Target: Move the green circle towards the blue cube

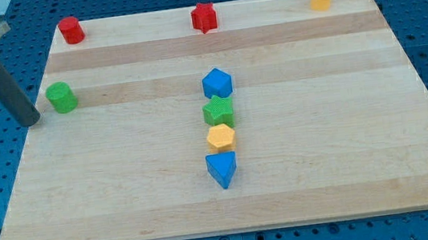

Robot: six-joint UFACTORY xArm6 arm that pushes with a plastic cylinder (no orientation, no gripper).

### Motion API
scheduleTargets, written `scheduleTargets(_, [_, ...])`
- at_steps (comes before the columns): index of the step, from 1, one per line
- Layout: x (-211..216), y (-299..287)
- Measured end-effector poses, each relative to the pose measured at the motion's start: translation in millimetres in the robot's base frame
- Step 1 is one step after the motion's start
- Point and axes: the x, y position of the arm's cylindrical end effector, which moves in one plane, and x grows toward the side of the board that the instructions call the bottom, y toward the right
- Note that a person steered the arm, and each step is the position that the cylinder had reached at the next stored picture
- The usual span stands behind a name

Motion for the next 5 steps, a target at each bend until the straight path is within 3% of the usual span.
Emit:
scheduleTargets(2, [-26,26])
scheduleTargets(5, [-59,115])
